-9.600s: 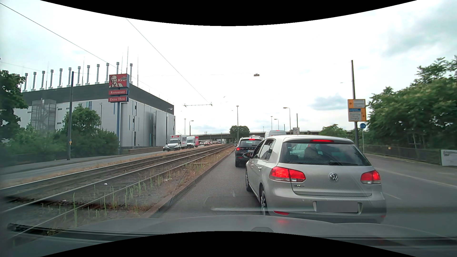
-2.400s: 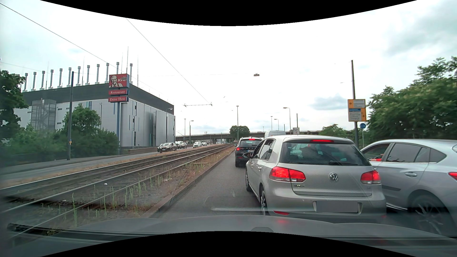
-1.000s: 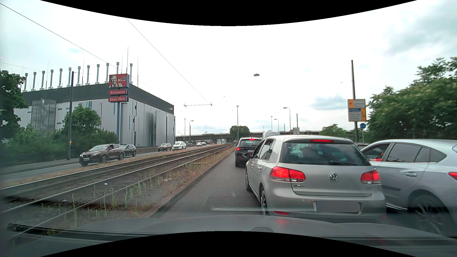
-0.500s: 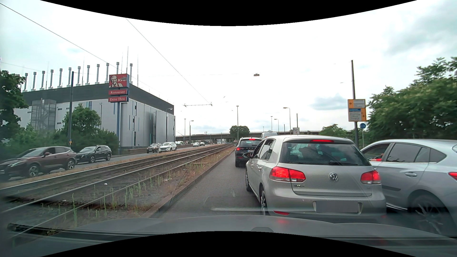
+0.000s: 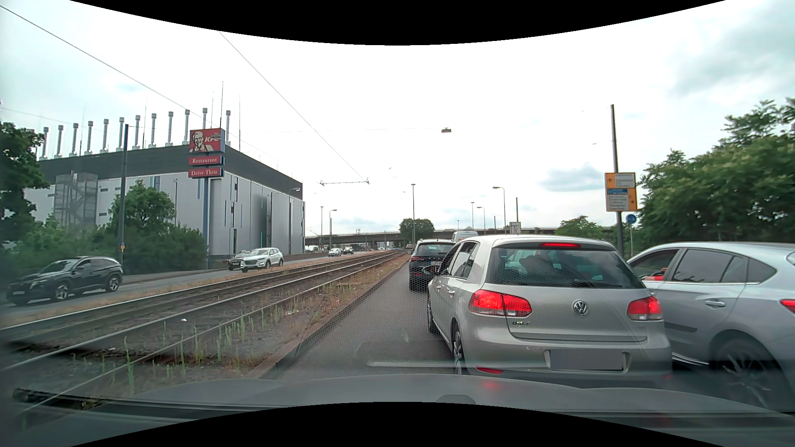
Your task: Follow the waypoints while adhering to traffic rules and regulations
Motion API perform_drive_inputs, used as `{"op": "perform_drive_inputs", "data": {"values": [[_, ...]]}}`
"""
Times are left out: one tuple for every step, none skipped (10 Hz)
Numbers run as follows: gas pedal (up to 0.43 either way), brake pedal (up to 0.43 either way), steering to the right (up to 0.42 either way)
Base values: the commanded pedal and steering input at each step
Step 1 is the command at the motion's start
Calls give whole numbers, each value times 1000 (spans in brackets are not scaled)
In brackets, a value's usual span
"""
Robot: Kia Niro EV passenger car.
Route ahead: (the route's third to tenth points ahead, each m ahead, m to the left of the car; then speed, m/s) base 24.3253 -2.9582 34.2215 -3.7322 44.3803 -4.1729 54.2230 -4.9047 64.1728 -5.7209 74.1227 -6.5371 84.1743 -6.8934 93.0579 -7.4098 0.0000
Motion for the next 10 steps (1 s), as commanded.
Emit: {"op": "perform_drive_inputs", "data": {"values": [[0, 207, 1], [0, 177, 1], [0, 134, 1], [0, 91, 1], [0, 55, 1], [0, 24, 1], [0, 18, 1], [0, 18, 1], [0, 18, 1], [0, 24, 1]]}}
